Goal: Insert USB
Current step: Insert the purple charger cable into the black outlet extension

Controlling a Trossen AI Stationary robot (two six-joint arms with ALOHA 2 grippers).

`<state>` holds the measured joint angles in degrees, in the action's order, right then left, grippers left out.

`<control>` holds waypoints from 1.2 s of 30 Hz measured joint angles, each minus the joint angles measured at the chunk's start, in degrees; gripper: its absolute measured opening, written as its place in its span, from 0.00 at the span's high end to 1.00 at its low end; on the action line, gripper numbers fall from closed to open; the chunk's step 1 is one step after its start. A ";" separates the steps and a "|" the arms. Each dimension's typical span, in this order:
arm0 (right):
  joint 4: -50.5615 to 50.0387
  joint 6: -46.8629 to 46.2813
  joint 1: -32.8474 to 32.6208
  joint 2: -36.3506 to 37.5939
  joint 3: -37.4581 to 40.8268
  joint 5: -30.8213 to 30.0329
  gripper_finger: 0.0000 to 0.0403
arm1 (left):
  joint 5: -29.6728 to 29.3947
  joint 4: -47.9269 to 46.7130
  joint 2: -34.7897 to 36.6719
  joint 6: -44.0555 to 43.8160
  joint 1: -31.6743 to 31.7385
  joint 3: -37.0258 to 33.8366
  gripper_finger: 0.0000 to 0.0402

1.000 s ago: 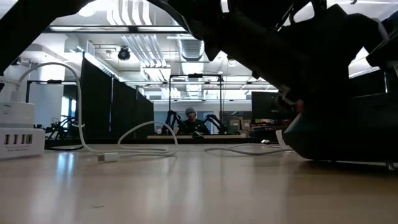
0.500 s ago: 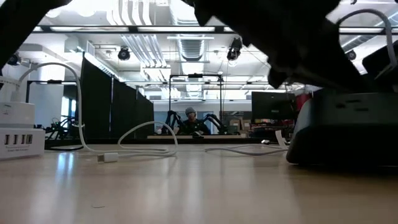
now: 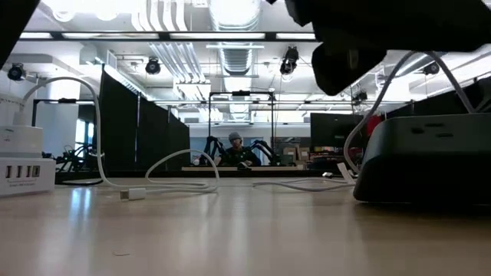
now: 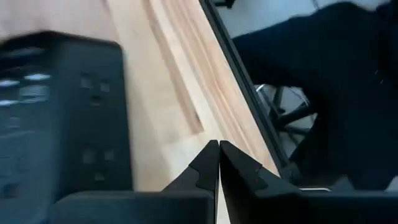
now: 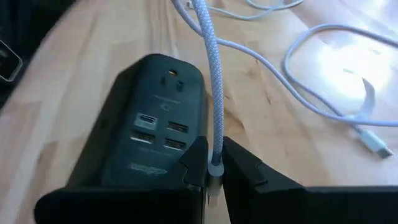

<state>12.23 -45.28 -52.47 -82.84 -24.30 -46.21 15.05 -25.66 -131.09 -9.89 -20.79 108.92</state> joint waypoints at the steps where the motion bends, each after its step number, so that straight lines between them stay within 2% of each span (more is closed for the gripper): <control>1: 0.08 -0.15 -0.02 -0.26 -0.42 0.38 0.96 | -3.21 -0.49 -0.31 0.51 -0.45 0.00 1.00; 4: 0.50 -0.14 -0.02 -1.48 -2.00 3.39 0.96 | -15.51 -3.13 -0.81 1.51 -0.46 -0.36 1.00; 7: 0.50 1.14 -0.27 -3.47 -4.04 5.20 0.96 | -22.27 -4.36 -0.87 1.60 0.22 -0.52 1.00; 10: 0.44 3.25 -0.28 -4.53 -5.87 5.60 0.96 | -21.36 -4.21 -0.87 1.60 0.74 -0.48 1.00; 19: 0.44 8.72 -0.52 -4.23 -8.99 -0.66 0.96 | -20.49 -5.16 0.81 0.16 -1.36 0.03 1.00; 24: 0.67 8.35 -1.01 -4.89 -8.24 -5.15 0.96 | -18.27 0.11 0.44 2.13 -3.05 0.09 1.00; 27: 4.73 8.37 -1.86 -6.00 -7.24 -7.57 0.96 | -17.48 4.95 -0.40 4.03 -3.42 0.00 1.00; 32: 12.66 10.97 -3.67 -9.24 -6.42 -7.86 0.96 | -17.56 13.38 -1.24 9.36 -3.01 -0.11 1.00; 36: 15.09 11.69 -4.04 -11.08 -6.40 -8.02 0.96 | -17.55 14.03 -1.53 10.03 -1.81 -0.18 1.00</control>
<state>27.32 -33.58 -56.51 -93.92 -30.70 -54.23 -2.50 -11.63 -132.62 0.13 -22.60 108.74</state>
